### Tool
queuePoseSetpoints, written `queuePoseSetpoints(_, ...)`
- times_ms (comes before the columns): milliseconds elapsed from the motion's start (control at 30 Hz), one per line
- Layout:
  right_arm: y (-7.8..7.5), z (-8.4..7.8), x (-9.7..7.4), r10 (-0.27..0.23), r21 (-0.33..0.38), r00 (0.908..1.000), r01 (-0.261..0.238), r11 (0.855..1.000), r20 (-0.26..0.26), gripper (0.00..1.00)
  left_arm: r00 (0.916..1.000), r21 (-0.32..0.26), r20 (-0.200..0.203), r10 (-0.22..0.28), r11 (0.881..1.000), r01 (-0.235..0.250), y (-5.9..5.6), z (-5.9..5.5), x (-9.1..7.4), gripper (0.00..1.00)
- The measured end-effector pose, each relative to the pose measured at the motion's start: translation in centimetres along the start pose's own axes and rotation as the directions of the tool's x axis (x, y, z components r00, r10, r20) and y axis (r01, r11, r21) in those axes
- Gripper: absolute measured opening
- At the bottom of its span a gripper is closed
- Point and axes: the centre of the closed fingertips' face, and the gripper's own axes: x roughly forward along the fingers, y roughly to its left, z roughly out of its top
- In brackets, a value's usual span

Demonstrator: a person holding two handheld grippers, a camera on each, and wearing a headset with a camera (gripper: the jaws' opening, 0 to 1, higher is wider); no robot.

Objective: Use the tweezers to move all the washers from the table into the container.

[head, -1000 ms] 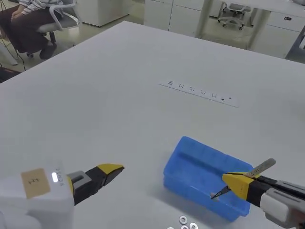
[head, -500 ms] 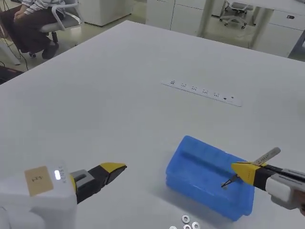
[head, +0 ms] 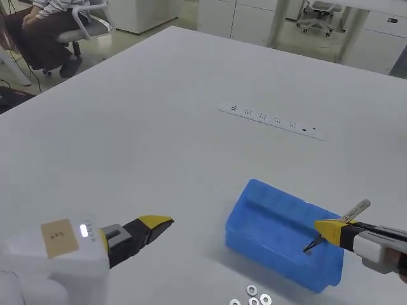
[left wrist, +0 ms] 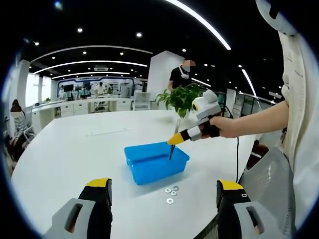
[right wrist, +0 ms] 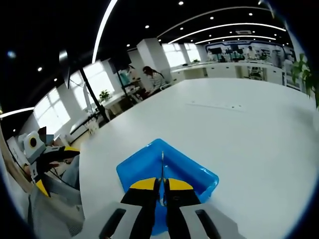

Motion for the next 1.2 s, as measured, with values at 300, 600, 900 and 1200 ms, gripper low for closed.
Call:
queuePoseSetpoints(300, -1.3, -1.1, 0.3, -0.052, -0.033, 0.9983, 0.051, 0.998, -0.028, 0.03, 1.0000, 0.000, -0.004, -0.007, 1.000, 0.007, -0.2, -0.1, 0.1, 0.87)
queuePoseSetpoints(600, -1.6, -1.7, 0.6, -0.069, -0.072, 0.9969, 0.066, 0.995, -0.039, 0.03, 0.9999, 0.001, -0.009, -0.008, 1.000, 0.008, -0.3, -0.1, 0.1, 0.87)
queuePoseSetpoints(900, -1.8, -1.9, 0.9, -0.079, -0.136, 0.9956, 0.071, 0.988, -0.050, 0.03, 0.9999, 0.003, -0.010, -0.004, 1.000, 0.004, -0.2, -0.1, 0.1, 0.87)
queuePoseSetpoints(1200, -1.1, -1.5, 0.5, -0.086, -0.218, 0.9957, 0.076, 0.973, -0.034, 0.04, 0.9999, 0.006, -0.012, -0.008, 1.000, 0.008, -0.3, -0.1, 0.1, 0.86)
